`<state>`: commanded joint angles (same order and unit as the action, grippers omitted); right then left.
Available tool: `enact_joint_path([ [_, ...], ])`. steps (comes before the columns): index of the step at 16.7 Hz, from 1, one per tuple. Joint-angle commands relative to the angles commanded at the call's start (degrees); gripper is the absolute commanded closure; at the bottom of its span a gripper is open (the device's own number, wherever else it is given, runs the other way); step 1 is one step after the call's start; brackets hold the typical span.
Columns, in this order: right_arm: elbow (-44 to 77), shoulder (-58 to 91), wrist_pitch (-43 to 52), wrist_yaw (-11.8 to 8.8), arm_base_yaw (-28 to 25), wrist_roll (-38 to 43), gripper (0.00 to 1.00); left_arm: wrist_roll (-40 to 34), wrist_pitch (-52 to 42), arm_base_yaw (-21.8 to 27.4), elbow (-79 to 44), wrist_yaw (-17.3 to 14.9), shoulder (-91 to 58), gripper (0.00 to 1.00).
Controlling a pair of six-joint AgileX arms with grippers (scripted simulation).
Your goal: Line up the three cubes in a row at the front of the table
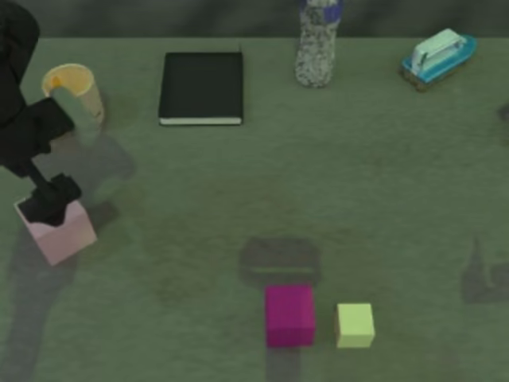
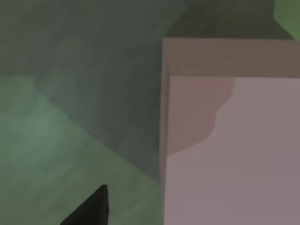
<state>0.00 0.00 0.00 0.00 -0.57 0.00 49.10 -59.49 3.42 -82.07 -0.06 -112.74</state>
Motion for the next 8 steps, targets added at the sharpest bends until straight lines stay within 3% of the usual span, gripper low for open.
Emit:
enact_joint_path([
  [8,0.00,0.00,0.00,0.00,0.00,0.00,0.00,0.32,15.92,-0.25,9.10,-0.06,-6.61,0.00],
])
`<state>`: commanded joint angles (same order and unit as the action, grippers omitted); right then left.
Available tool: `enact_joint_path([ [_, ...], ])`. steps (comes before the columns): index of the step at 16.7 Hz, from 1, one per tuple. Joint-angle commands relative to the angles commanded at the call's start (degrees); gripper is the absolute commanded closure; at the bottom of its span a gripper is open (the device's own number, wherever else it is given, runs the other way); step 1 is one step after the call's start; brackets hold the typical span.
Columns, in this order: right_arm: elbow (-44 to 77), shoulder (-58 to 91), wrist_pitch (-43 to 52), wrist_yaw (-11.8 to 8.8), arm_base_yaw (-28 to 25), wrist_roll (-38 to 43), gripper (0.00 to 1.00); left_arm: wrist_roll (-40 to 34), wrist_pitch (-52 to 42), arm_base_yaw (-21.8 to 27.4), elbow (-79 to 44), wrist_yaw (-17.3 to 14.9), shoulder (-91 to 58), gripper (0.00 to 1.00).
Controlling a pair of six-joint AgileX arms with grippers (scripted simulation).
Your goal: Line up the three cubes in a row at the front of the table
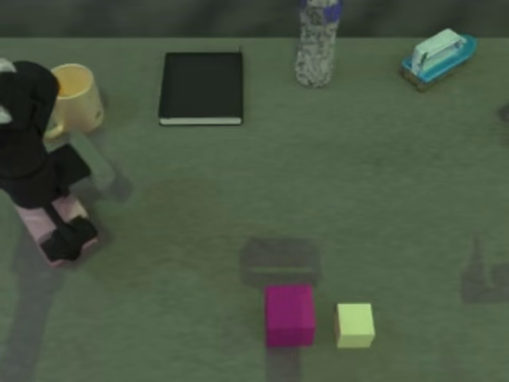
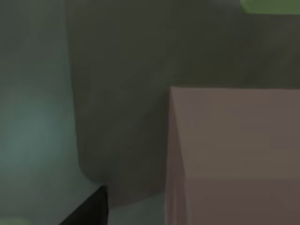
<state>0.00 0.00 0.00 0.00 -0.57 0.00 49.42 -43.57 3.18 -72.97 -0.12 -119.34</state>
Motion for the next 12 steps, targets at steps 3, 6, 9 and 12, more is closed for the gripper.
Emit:
enact_joint_path([
  [3,0.00,0.00,0.00,0.00,0.00,0.00,0.00,0.01,0.36,-0.01,0.24,0.00,-0.18,0.00],
  [6,0.00,0.00,0.00,0.00,0.00,0.00,0.00,0.01,0.36,-0.01,0.24,0.00,-0.18,0.15],
  [9,0.00,0.00,0.00,0.00,0.00,0.00,0.00,0.01,0.36,-0.01,0.24,0.00,-0.18,0.38],
  [12,0.00,0.00,0.00,0.00,0.00,0.00,0.00,0.01,0.36,-0.01,0.24,0.00,-0.18,0.60],
])
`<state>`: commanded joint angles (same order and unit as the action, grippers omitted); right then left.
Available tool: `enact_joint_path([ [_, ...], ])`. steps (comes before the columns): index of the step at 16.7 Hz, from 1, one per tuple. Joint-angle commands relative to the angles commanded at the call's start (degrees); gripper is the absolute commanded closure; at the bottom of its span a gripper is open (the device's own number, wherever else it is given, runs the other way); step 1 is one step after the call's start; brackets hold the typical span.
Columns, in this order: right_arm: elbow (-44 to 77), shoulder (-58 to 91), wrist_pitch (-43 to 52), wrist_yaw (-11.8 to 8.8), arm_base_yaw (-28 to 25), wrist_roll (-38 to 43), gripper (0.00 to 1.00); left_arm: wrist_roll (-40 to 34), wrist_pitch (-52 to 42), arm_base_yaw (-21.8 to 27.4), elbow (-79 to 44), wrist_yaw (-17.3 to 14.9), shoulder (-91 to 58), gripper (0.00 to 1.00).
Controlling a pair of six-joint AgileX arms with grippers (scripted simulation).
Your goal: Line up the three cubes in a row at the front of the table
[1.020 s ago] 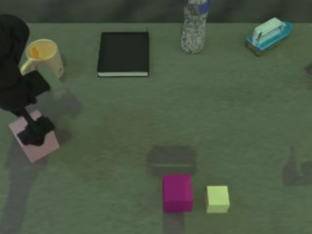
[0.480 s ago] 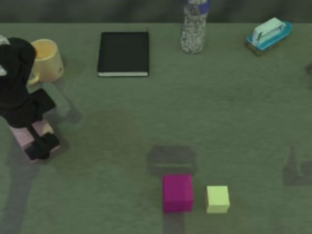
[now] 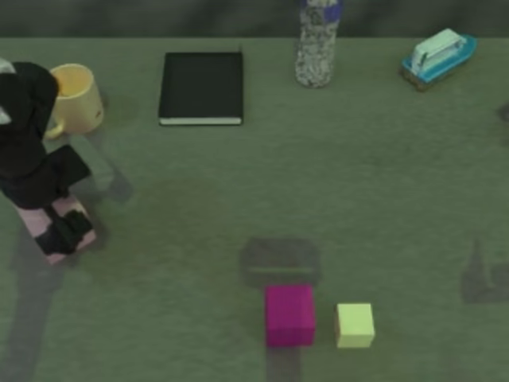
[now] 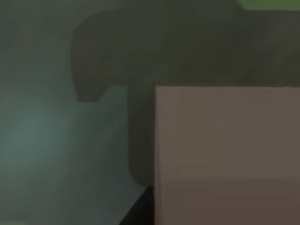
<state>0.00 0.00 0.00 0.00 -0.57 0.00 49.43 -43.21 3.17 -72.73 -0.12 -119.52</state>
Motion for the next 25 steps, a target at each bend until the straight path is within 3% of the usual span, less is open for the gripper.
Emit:
enact_joint_path([
  [5,0.00,0.00,0.00,0.00,0.00,0.00,0.00,0.00,0.00,0.00,0.00,0.00,0.00,0.98],
  [6,0.00,0.00,0.00,0.00,0.00,0.00,0.00,0.00,0.00,0.00,0.00,0.00,0.00,1.00],
  [15,0.00,0.00,0.00,0.00,0.00,0.00,0.00,-0.07,-0.59,0.14,-0.20,-0.29,0.65,1.00],
  [22,0.00,0.00,0.00,0.00,0.00,0.00,0.00,-0.20,-13.32,-0.80,-6.96,-0.27,6.08,1.00],
  [25,0.00,0.00,0.00,0.00,0.00,0.00,0.00,-0.28,-14.71,-0.93,-7.87,-0.23,7.08,1.00],
])
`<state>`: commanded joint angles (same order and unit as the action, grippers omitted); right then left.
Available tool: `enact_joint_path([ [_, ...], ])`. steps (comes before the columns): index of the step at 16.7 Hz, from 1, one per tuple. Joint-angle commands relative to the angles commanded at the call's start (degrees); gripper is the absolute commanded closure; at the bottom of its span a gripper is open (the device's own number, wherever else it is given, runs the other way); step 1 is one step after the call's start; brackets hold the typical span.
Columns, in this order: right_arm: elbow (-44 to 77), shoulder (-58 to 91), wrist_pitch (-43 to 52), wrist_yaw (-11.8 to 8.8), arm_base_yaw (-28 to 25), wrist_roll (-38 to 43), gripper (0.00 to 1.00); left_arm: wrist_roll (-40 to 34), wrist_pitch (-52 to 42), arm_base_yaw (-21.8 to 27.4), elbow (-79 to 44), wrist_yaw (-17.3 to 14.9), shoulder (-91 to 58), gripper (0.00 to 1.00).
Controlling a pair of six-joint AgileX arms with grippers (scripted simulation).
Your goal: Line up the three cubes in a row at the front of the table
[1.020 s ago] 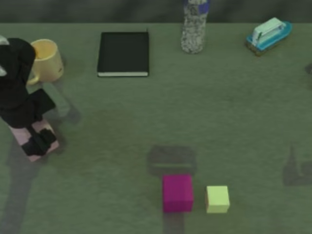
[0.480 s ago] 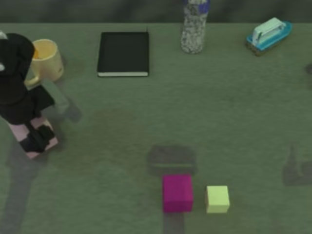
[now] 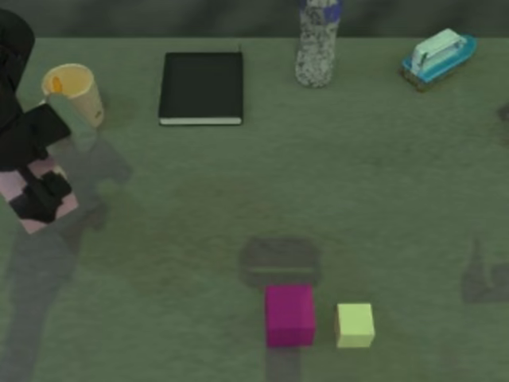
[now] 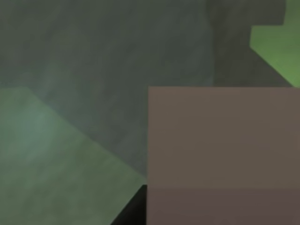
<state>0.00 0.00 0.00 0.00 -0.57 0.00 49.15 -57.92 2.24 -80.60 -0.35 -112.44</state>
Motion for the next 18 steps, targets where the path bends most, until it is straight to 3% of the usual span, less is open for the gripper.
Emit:
enact_joint_path([
  [4,0.00,0.00,0.00,0.00,0.00,0.00,0.00,0.18,0.13,1.16,0.40,-0.01,0.12,1.00],
  [6,0.00,0.00,0.00,0.00,0.00,0.00,0.00,0.42,-0.03,4.39,1.49,-0.06,1.31,1.00],
  [14,0.00,0.00,0.00,0.00,0.00,0.00,0.00,0.60,-0.76,32.27,10.88,-0.04,10.98,1.00],
  [18,0.00,0.00,0.00,0.00,0.00,0.00,0.00,0.50,-0.58,37.82,13.40,0.11,14.04,1.00],
])
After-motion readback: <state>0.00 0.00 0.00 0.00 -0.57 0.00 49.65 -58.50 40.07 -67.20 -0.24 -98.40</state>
